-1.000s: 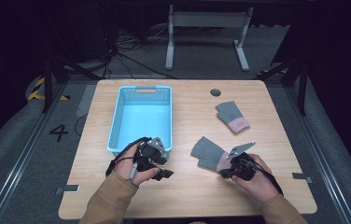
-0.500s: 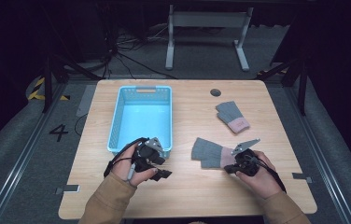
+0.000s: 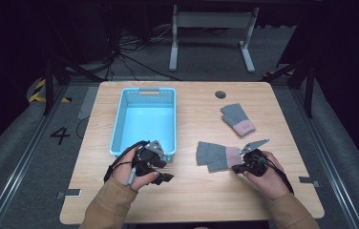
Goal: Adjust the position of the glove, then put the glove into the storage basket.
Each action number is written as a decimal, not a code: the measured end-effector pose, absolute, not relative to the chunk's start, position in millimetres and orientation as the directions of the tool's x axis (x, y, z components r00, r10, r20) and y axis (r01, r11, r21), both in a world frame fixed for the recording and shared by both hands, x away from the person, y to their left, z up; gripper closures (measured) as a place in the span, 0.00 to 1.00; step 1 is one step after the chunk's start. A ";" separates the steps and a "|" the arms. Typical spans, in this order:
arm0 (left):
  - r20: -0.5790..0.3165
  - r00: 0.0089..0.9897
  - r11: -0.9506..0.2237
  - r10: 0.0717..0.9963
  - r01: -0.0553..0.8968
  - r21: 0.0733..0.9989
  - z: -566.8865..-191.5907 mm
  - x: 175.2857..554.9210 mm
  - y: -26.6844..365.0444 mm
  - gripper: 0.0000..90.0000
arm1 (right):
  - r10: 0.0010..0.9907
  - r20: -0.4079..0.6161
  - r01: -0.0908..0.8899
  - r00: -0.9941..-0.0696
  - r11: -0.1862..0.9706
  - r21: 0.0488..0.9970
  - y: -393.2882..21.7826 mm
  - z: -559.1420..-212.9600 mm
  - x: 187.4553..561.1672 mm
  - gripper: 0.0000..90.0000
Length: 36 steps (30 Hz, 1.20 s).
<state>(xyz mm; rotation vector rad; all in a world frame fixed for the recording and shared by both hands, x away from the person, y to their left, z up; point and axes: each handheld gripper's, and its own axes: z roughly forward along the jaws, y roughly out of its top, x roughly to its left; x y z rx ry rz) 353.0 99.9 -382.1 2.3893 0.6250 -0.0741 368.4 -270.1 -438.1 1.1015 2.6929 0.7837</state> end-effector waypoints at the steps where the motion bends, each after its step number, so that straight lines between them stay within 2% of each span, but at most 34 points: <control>1: -0.207 0.885 -0.670 0.416 0.453 0.588 -381.7 353.0 99.8 0.50 | 0.687 0.071 0.618 -0.723 0.597 0.511 -270.6 -437.6 368.3 1.00; 7: -0.205 0.888 -0.669 0.411 0.447 0.594 -380.8 353.5 96.9 0.50 | 0.692 0.074 0.621 -0.718 0.589 0.517 -274.8 -436.2 367.1 1.00; 21: -0.203 0.878 -0.640 0.433 0.458 0.617 -376.4 355.7 96.8 0.49 | 0.715 0.091 0.609 -0.693 0.513 0.605 -288.5 -409.8 359.3 1.00; 22: -0.204 0.877 -0.637 0.436 0.461 0.618 -376.4 355.8 97.3 0.48 | 0.726 0.079 0.605 -0.683 0.501 0.619 -289.9 -405.9 361.3 0.93; 26: -0.201 0.871 -0.633 0.448 0.468 0.617 -377.1 355.7 98.1 0.48 | 0.748 0.069 0.606 -0.660 0.476 0.638 -291.9 -399.5 368.4 0.85; 27: -0.195 0.871 -0.635 0.450 0.466 0.616 -377.2 355.1 98.6 0.48 | 0.762 0.053 0.598 -0.645 0.461 0.656 -292.7 -394.2 376.0 0.79; 36: -0.197 0.865 -0.628 0.462 0.476 0.615 -378.5 352.3 104.7 0.48 | 0.806 0.005 0.602 -0.592 0.438 0.668 -290.4 -383.7 419.6 0.65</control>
